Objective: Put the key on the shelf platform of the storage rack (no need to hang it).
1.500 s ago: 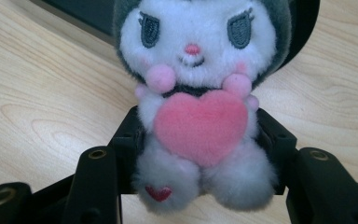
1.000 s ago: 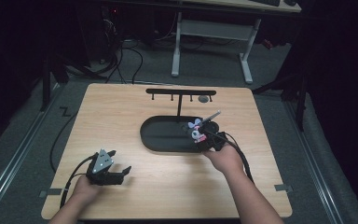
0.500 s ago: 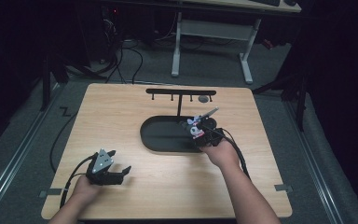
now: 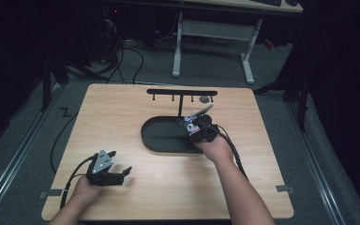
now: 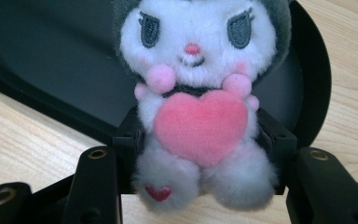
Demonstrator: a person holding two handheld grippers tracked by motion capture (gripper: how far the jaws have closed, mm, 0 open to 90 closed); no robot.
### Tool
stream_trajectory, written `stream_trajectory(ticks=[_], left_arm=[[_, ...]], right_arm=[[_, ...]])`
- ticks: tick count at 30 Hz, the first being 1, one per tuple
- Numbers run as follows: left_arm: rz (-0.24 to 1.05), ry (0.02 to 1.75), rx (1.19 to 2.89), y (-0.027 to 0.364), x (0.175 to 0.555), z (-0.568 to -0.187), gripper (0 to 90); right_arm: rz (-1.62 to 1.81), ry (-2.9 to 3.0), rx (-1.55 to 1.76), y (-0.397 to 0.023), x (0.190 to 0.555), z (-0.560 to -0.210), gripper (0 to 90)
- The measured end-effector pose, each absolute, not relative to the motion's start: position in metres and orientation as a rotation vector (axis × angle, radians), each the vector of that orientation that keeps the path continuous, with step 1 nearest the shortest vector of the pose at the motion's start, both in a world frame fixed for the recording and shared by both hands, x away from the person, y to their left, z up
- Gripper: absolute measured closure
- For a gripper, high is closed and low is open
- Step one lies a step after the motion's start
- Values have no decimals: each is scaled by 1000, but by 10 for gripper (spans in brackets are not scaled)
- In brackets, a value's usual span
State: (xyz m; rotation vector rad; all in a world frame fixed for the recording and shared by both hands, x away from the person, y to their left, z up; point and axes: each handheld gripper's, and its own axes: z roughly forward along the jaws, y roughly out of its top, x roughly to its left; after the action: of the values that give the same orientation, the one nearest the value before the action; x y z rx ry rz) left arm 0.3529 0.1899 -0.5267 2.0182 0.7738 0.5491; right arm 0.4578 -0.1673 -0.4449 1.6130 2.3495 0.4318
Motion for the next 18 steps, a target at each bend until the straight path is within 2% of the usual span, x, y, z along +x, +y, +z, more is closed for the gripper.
stream_trajectory(ticks=[18], left_arm=[[547,778,2013,191,353,-527,154]], right_arm=[[422,2335,1653,-167,475,-457,470]])
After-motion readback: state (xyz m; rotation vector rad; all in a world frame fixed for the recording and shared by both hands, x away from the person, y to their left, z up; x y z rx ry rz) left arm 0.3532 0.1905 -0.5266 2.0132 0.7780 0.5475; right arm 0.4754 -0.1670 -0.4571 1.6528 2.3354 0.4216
